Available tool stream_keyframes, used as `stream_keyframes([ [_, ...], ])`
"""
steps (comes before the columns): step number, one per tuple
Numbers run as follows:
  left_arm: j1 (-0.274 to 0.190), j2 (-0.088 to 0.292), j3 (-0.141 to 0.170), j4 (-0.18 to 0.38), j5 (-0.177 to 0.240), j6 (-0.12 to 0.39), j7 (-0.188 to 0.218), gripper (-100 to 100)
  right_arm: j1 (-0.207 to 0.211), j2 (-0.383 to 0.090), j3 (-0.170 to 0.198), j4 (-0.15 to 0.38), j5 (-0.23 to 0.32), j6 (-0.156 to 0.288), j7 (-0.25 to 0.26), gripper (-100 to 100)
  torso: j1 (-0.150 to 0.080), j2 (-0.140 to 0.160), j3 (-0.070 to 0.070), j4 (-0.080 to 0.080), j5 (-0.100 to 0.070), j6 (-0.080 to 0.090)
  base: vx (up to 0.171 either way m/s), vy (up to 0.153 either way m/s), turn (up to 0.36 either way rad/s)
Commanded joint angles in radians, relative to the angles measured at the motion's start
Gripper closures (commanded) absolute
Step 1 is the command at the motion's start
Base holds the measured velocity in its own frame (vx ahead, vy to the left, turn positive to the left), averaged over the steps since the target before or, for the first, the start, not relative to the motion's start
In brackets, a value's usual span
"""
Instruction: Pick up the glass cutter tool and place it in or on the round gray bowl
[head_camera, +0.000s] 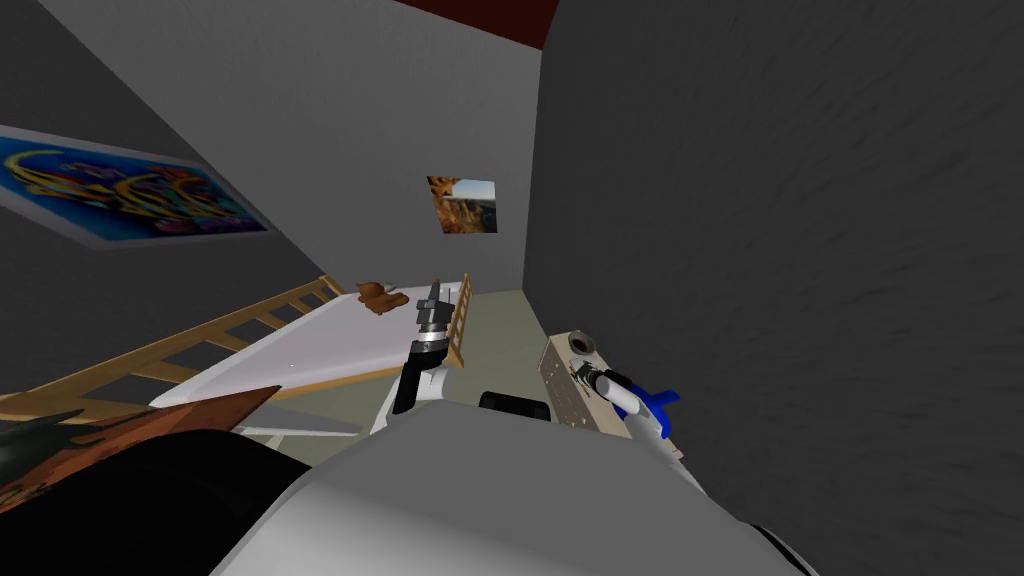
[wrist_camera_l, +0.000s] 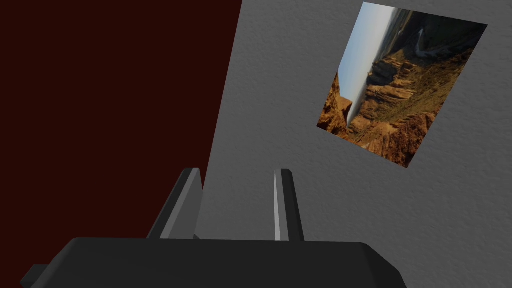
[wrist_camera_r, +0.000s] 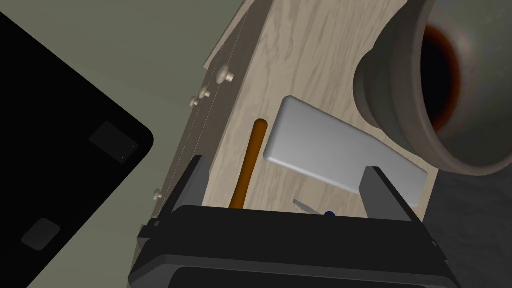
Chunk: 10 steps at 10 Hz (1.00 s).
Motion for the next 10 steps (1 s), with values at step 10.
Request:
stream_keyframes([
  [10,0.000,0.000,0.000,0.000,0.000,0.000,0.000,0,-0.107,-0.067,0.005,0.257,-0.134,0.177,-0.106,-100,0.000,0.001,0.001,0.000,0.000,0.000,0.040,0.025,-0.060],
])
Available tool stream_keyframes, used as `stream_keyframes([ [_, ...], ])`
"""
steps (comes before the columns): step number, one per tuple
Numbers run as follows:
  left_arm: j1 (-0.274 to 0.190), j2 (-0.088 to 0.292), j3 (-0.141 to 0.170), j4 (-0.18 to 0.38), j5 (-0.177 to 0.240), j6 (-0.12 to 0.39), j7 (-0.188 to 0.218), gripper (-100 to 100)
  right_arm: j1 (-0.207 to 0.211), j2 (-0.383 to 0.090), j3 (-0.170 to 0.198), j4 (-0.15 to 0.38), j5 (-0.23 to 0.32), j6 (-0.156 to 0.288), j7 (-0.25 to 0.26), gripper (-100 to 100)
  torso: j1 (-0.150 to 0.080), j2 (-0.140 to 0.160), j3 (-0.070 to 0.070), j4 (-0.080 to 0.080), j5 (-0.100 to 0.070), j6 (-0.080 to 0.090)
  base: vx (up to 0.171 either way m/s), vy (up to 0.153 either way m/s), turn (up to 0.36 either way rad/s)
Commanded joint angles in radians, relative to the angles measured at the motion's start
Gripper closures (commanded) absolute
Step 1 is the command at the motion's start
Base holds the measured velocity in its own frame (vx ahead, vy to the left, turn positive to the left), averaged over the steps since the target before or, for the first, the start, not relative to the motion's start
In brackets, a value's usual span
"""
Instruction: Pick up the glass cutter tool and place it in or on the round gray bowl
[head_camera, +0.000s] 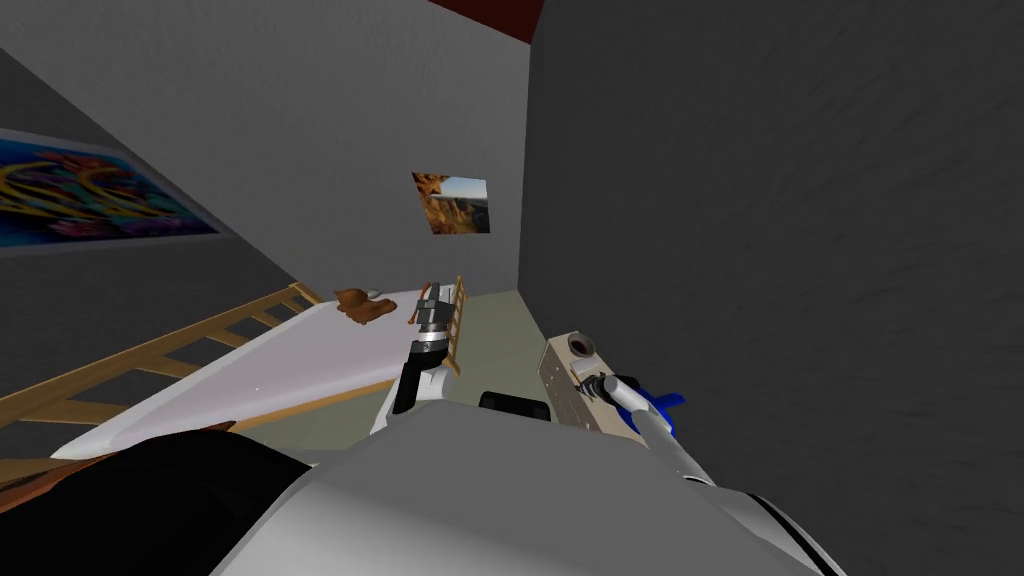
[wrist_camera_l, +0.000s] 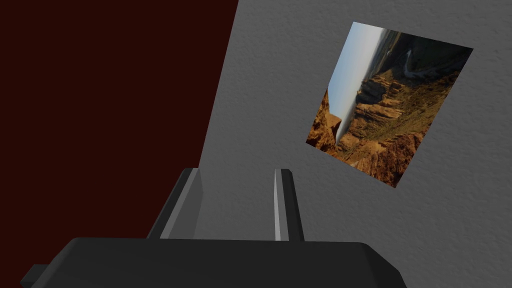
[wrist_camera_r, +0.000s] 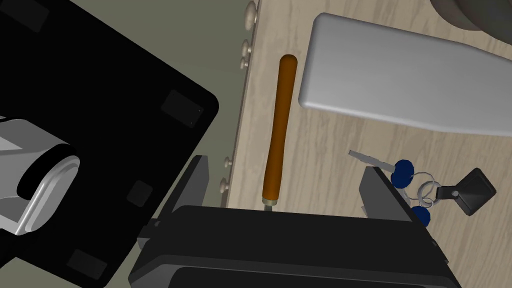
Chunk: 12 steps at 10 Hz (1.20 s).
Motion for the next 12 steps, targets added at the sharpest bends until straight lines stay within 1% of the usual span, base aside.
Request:
stream_keyframes([
  [1,0.000,0.000,0.000,0.000,0.000,0.000,0.000,0,-0.019,-0.007,0.001,0.042,-0.019,0.020,-0.011,-100,0.000,0.000,0.000,0.000,0.000,0.000,0.041,0.030,-0.034],
  [2,0.000,0.000,0.000,0.000,0.000,0.000,0.000,0,-0.025,-0.011,0.002,0.055,-0.026,0.030,-0.017,-100,0.000,0.000,0.000,0.000,0.000,0.000,0.027,0.024,-0.035],
  [3,0.000,0.000,0.000,0.000,0.000,0.000,0.000,0,-0.020,-0.009,0.001,0.047,-0.024,0.022,-0.010,-100,0.000,0.001,0.000,0.000,0.000,0.000,0.010,0.010,-0.007],
  [4,0.000,0.000,0.000,0.000,0.000,0.000,0.000,0,-0.021,-0.009,0.001,0.050,-0.026,0.023,-0.010,0,-0.001,0.002,0.001,0.000,0.000,0.000,0.000,0.000,0.000],
  [5,0.000,0.000,0.000,0.000,0.000,0.000,0.000,0,-0.046,0.008,-0.020,0.100,-0.006,-0.006,-0.027,-100,-0.002,0.003,0.001,0.001,0.000,0.000,-0.040,-0.042,0.243],
  [6,0.000,0.000,0.000,0.000,0.000,0.000,0.000,0,-0.046,0.008,-0.020,0.100,-0.006,-0.006,-0.027,-100,-0.004,0.005,0.003,0.001,-0.001,-0.001,-0.063,-0.066,0.160],
  [12,0.000,0.000,0.000,0.000,0.000,0.000,0.000,0,-0.119,0.060,-0.081,0.253,0.053,-0.095,-0.078,-100,-0.007,0.007,0.004,0.002,-0.002,0.000,-0.067,-0.068,0.178],
])
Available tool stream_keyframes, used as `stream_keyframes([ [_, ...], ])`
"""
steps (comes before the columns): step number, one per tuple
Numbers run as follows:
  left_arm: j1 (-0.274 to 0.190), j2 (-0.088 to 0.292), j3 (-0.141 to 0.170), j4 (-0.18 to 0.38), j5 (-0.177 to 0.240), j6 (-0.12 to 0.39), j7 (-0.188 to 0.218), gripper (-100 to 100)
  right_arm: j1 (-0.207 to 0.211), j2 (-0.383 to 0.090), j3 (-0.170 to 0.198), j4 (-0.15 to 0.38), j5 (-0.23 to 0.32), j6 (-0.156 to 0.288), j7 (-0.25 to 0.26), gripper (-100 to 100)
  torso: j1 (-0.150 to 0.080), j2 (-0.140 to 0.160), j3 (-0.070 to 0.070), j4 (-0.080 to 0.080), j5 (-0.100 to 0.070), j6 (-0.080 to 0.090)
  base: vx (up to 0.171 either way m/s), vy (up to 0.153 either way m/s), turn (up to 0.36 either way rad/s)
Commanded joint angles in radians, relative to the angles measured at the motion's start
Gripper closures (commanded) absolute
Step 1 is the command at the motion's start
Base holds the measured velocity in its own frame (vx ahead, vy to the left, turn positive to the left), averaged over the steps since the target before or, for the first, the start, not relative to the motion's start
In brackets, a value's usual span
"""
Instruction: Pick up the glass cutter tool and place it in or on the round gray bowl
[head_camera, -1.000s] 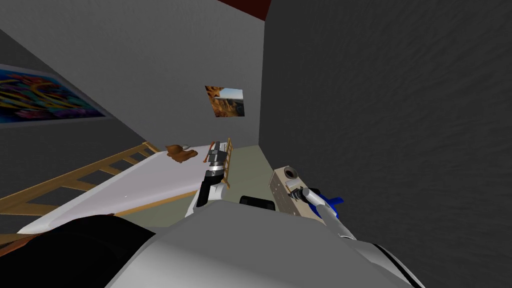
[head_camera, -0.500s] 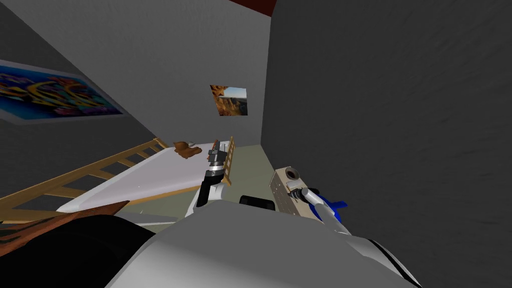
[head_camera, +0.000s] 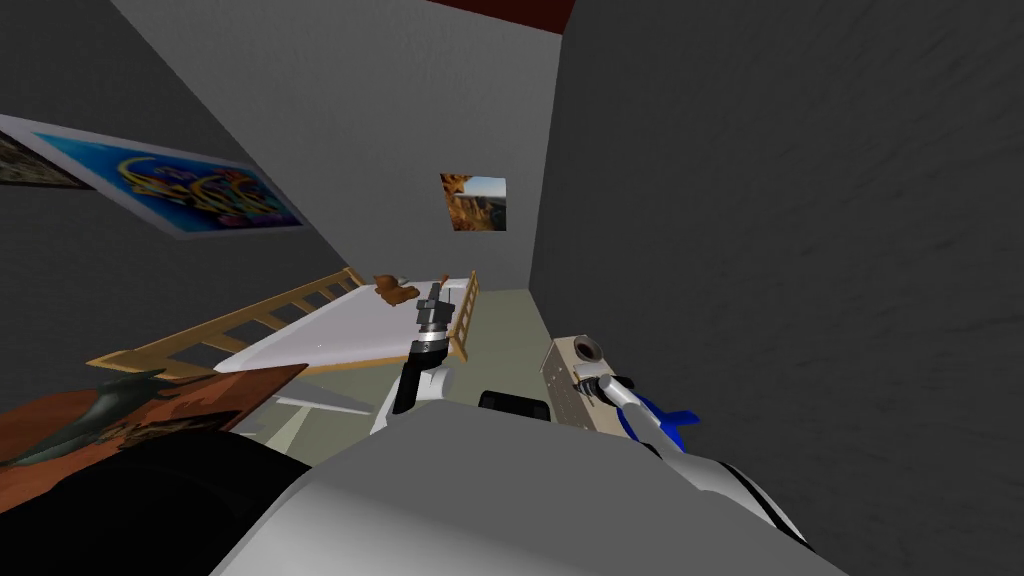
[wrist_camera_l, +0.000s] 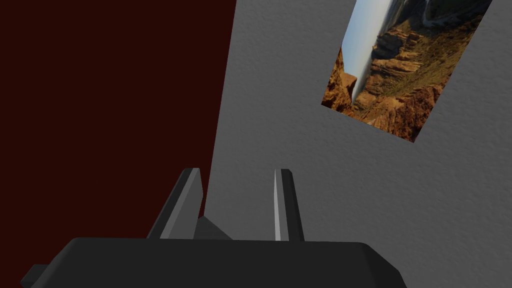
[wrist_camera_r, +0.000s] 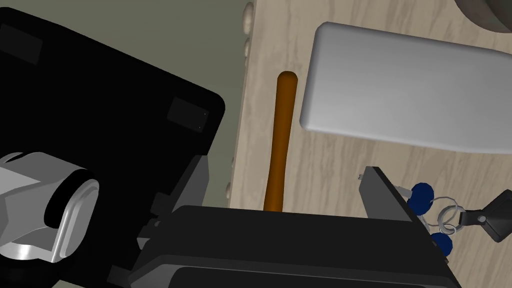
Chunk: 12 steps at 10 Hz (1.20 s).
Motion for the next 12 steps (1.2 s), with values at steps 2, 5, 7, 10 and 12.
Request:
stream_keyframes([
  [2,0.000,0.000,0.000,0.000,0.000,0.000,0.000,0,-0.034,0.023,-0.028,0.071,0.024,-0.042,-0.021,-100,0.001,0.000,0.000,0.000,0.000,0.000,-0.082,-0.060,0.187],
  [5,0.000,0.000,0.000,0.000,0.000,0.000,0.000,0,-0.031,0.018,-0.023,0.067,0.013,-0.037,-0.008,100,0.003,-0.004,-0.002,-0.001,0.001,0.000,-0.016,-0.013,0.009],
  [7,0.000,0.000,0.000,0.000,0.000,0.000,0.000,0,-0.031,0.018,-0.024,0.067,0.013,-0.037,-0.009,100,0.003,-0.006,-0.003,-0.001,0.001,0.000,0.000,0.000,0.000],
  [10,0.000,0.000,0.000,0.000,0.000,0.000,0.000,0,-0.009,0.005,-0.007,0.020,0.004,-0.012,-0.004,100,0.003,-0.006,-0.003,-0.001,0.001,0.000,0.020,0.018,-0.084],
  [12,0.001,0.000,0.000,0.000,0.000,0.000,0.000,0,0.015,-0.012,0.013,-0.028,-0.015,0.017,0.014,100,0.007,-0.011,-0.006,-0.003,0.003,0.001,0.094,0.079,-0.244],
])
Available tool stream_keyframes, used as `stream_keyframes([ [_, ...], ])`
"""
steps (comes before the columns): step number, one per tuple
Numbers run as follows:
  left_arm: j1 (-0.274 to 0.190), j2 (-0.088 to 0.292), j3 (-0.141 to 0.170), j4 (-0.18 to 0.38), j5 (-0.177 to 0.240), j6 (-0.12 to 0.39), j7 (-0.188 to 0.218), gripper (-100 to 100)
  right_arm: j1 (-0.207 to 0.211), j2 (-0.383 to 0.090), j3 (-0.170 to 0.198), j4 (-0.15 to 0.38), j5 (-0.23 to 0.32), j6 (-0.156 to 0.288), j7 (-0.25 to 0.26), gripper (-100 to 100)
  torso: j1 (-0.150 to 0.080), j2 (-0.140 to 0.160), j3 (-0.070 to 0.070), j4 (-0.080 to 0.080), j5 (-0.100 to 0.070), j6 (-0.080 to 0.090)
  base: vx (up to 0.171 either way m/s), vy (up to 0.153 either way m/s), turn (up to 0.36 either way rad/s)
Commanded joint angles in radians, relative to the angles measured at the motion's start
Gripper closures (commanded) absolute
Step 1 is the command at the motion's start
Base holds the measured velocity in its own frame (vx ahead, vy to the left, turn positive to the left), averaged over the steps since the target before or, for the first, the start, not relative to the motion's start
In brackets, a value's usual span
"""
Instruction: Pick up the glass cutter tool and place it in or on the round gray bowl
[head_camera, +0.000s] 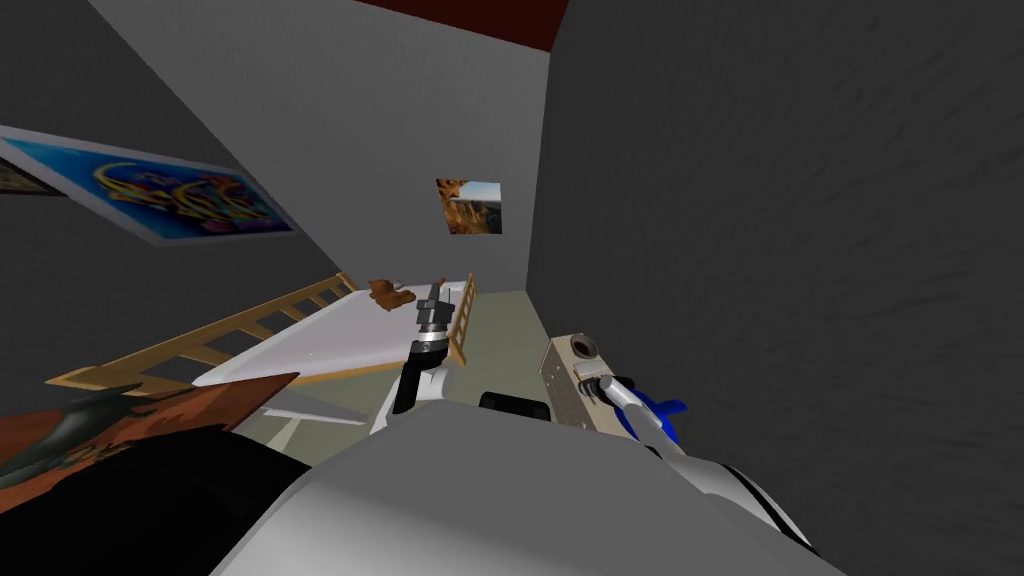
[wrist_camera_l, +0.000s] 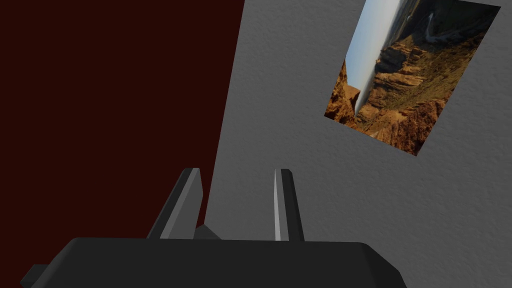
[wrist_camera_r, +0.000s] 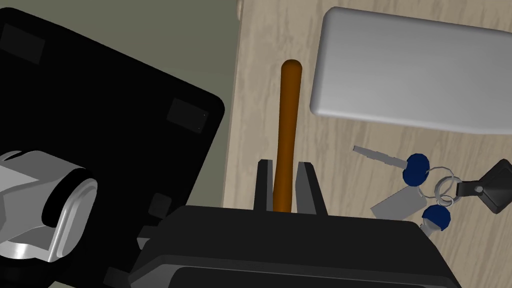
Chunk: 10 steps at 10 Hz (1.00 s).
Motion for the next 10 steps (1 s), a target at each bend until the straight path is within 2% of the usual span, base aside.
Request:
stream_keyframes([
  [1,0.000,0.000,0.000,0.000,0.000,0.000,0.000,0,0.018,-0.014,0.017,-0.040,-0.018,0.025,0.016,100,0.000,0.000,0.000,0.000,0.000,0.000,0.081,0.081,-0.182],
  [6,0.000,0.000,0.000,0.000,0.000,0.000,0.000,0,0.079,-0.057,0.068,-0.167,-0.067,0.099,0.059,100,-0.001,0.001,0.000,0.000,0.000,0.000,0.071,0.069,-0.188],
  [7,0.000,0.000,0.000,0.000,0.000,0.000,0.000,0,0.069,-0.051,0.061,-0.147,-0.061,0.088,0.053,100,-0.001,0.001,0.001,0.000,-0.001,0.000,0.024,0.030,-0.038],
  [8,0.000,0.000,0.000,0.000,0.000,0.000,0.000,0,0.070,-0.052,0.062,-0.149,-0.062,0.091,0.056,0,-0.003,0.003,0.001,0.001,-0.001,-0.001,0.004,0.006,0.007],
  [9,0.000,0.000,0.000,0.000,0.000,0.000,0.000,0,0.067,-0.090,0.069,-0.149,-0.078,0.127,0.054,100,-0.004,0.004,0.002,0.001,-0.001,-0.001,0.005,0.058,-0.003],
  [10,0.000,0.000,0.000,0.000,0.000,0.000,0.000,0,0.066,-0.104,0.071,-0.150,-0.084,0.141,0.052,100,-0.002,0.004,0.002,0.001,0.000,0.000,0.001,0.084,-0.014],
])
